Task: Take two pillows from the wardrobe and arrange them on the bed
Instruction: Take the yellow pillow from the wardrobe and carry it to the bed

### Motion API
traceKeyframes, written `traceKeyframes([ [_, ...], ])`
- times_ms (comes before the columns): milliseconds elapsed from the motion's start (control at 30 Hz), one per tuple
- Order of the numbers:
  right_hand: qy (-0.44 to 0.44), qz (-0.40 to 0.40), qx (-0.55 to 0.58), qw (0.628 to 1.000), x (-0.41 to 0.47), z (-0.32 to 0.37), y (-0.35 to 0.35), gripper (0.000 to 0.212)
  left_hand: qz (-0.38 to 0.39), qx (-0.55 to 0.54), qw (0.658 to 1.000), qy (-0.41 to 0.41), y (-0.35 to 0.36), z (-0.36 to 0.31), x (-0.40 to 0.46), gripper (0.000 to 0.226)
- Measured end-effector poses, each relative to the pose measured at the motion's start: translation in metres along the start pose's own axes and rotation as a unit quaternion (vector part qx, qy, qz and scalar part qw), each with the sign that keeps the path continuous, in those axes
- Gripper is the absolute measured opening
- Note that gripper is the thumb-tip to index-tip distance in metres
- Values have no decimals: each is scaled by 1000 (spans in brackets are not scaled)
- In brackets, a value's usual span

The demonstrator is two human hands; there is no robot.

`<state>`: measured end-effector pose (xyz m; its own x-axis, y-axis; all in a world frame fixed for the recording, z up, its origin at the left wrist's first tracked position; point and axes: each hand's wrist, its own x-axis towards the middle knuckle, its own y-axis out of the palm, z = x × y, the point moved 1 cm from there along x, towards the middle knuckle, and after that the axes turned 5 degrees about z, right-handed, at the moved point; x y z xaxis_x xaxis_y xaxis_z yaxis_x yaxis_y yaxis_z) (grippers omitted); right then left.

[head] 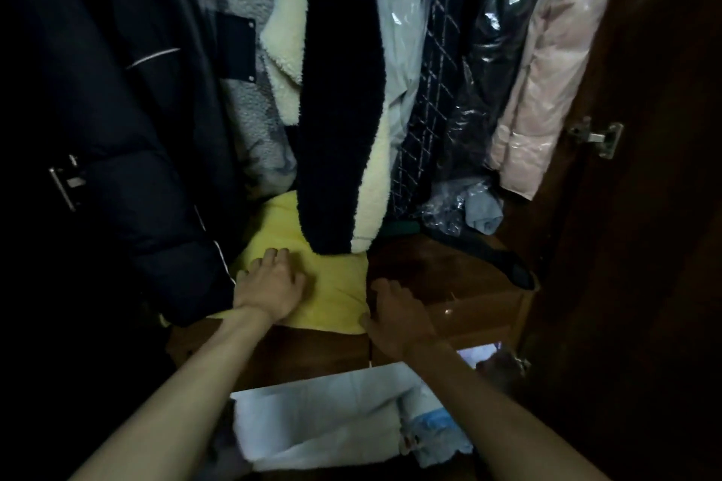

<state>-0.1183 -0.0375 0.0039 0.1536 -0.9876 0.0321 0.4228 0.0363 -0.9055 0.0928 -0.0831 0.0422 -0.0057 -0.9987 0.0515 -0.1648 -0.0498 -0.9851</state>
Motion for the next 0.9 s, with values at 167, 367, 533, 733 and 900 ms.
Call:
traceKeyframes([
  [167,-76,-15,-9,997,50,53,14,48,-1,10,1000,-22,14,34,48,64],
  [367,-117,43,-22,992,136,74,24,63,-32,-4,998,-56,27,56,106,60],
  [533,-101,61,-31,993,201,69,14,78,21,-61,992,-105,39,71,133,99],
  [733,-70,75,-55,993,257,59,6,88,26,-31,990,-132,55,66,146,98],
  [900,-53,116,-57,990,287,42,14,98,-23,68,987,-145,75,56,143,105],
])
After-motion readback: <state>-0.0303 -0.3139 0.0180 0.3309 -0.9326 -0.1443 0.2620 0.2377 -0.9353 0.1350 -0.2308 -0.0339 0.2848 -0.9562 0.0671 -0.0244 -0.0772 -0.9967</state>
